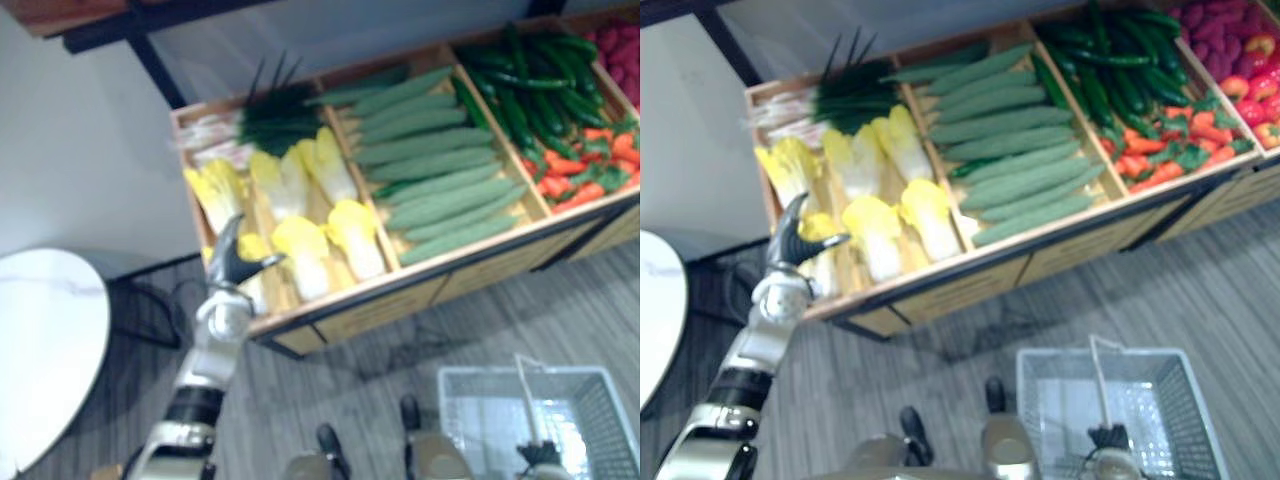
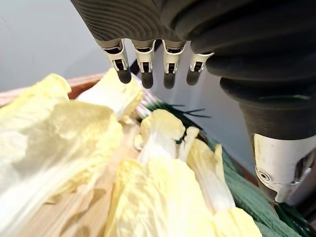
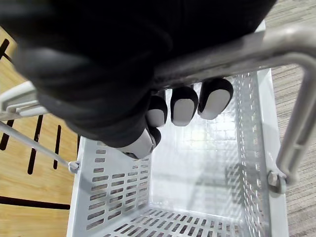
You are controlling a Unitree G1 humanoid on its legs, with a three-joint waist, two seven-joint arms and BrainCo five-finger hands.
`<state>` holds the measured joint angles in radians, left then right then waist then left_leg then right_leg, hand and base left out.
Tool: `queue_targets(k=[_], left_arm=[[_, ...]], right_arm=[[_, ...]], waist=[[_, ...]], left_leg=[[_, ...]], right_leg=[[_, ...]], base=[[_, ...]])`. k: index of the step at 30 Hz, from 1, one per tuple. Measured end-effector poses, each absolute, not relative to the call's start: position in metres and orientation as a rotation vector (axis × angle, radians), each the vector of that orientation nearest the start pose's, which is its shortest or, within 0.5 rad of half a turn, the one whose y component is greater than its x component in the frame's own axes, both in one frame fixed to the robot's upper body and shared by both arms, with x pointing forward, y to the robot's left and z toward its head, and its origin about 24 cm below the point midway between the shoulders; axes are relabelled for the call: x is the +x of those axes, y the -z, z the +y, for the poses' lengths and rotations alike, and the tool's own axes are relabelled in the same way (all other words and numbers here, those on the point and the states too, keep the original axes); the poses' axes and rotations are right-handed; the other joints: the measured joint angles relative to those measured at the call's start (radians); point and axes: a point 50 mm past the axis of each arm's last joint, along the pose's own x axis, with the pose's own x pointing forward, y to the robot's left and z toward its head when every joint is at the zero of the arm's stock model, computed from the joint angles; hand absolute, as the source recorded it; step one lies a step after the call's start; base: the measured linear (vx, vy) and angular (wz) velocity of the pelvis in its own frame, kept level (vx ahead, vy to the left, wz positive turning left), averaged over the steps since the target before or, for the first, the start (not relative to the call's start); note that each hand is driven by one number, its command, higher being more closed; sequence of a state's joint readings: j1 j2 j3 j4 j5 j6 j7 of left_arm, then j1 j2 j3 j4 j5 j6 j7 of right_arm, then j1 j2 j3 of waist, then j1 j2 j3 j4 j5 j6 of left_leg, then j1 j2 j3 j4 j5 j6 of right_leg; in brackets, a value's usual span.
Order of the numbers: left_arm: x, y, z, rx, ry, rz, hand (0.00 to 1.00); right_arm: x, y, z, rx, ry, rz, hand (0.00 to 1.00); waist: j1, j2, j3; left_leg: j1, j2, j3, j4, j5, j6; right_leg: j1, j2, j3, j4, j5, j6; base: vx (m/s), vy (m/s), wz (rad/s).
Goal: Pick vegetable in the basket
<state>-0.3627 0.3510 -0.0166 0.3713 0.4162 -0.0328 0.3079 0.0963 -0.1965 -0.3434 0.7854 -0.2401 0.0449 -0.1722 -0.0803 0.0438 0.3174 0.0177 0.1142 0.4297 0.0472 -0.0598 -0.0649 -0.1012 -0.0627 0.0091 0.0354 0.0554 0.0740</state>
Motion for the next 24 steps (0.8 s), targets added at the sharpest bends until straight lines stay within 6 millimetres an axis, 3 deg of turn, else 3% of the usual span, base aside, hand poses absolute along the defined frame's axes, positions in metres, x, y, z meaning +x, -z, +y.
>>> queue_targets(k=[8,18,24], left_arm=[[0.329,-0.075,0.208,0.725,-0.253,-0.098,0.0],[0.341,-0.076,0.198,0.696,-0.246,-0.066,0.0],[0.355,-0.091,0.195,0.689,-0.256,-0.091,0.0]], right_arm=[[0.181,0.067,-0.313,-0.442,0.555,0.667,1.0],[0.207,0.047,-0.31,-0.442,0.578,0.556,1.0],[0.225,0.031,-0.308,-0.437,0.588,0.483,1.0]], waist=[[-0.002,0.002,0.062],[-0.001,0.0,0.1],[-0.002,-0.002,0.145]], left_leg=[[-0.033,-0.003,0.024,0.034,-0.01,0.012],[-0.06,-0.008,0.019,0.05,-0.013,0.018],[-0.114,-0.019,0.026,0.065,-0.014,0.024]], right_leg=[[-0.044,-0.006,0.029,0.021,0.007,0.007],[-0.061,-0.015,0.028,0.022,0.012,0.012],[-0.128,-0.024,0.046,0.05,0.018,0.021]], base=[[-0.05,0.008,-0.11],[0.0,0.004,0.02],[-0.01,0.017,-0.02]])
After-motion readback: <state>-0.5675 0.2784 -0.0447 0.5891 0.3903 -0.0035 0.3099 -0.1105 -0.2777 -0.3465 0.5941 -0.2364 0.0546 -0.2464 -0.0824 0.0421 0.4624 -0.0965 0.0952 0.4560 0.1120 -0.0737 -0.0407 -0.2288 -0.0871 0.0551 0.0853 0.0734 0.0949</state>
